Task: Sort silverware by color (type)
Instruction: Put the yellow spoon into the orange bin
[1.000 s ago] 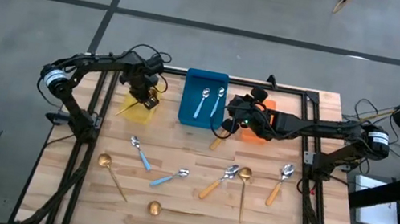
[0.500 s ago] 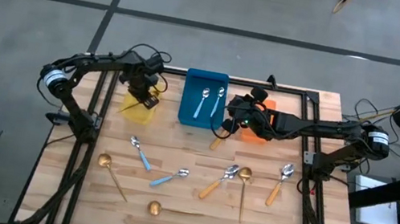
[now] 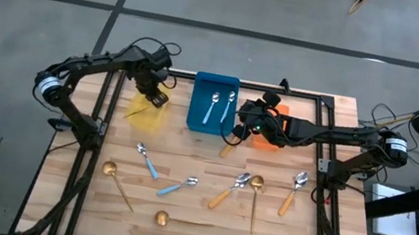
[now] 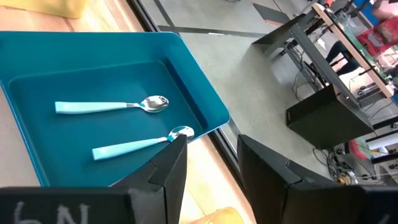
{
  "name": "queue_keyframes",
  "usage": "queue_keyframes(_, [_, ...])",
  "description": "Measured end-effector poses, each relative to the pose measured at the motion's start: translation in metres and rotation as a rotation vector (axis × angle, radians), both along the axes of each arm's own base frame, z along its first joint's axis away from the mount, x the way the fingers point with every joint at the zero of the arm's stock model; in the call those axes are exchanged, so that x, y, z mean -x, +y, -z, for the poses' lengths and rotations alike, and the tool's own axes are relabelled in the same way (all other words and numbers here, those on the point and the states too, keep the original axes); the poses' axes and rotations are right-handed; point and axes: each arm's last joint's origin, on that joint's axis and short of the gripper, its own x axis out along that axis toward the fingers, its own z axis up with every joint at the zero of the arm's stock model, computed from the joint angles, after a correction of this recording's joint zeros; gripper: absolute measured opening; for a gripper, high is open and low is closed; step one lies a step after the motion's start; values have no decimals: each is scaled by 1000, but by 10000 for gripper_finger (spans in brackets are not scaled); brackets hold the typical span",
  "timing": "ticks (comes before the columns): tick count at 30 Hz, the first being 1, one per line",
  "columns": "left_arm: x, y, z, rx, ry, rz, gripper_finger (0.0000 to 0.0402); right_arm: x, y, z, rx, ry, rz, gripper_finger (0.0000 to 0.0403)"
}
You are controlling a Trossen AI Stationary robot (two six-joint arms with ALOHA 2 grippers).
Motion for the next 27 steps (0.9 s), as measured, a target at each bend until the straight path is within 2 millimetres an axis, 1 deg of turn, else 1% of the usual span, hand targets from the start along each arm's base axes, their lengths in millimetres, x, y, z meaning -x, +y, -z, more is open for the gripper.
queue_keyframes(3, [-3,-9,-15,-80,-87,14,72,0,0,0,-9,-13,8,132])
queue_keyframes(10, [-15,-45,-48,-283,-309,109,72,0,1,1,-68,-75,38,132])
queue_keyframes(14, [-24,-68,-67,-442,-374,178,72,-1,3,2,-177,-137,18,132])
queue_keyframes(17, [-32,-85,-77,-527,-423,273,72,-3,6,3,-308,-206,-9,132])
queue_keyframes(21, [-42,-104,-85,-594,-480,437,72,-5,13,5,-506,-266,-82,132])
queue_keyframes(24, [-49,-114,-86,-629,-495,539,72,-7,23,5,-589,-291,-102,132])
queue_keyframes(27, [-55,-118,-84,-643,-488,602,72,-8,35,5,-642,-315,-95,132])
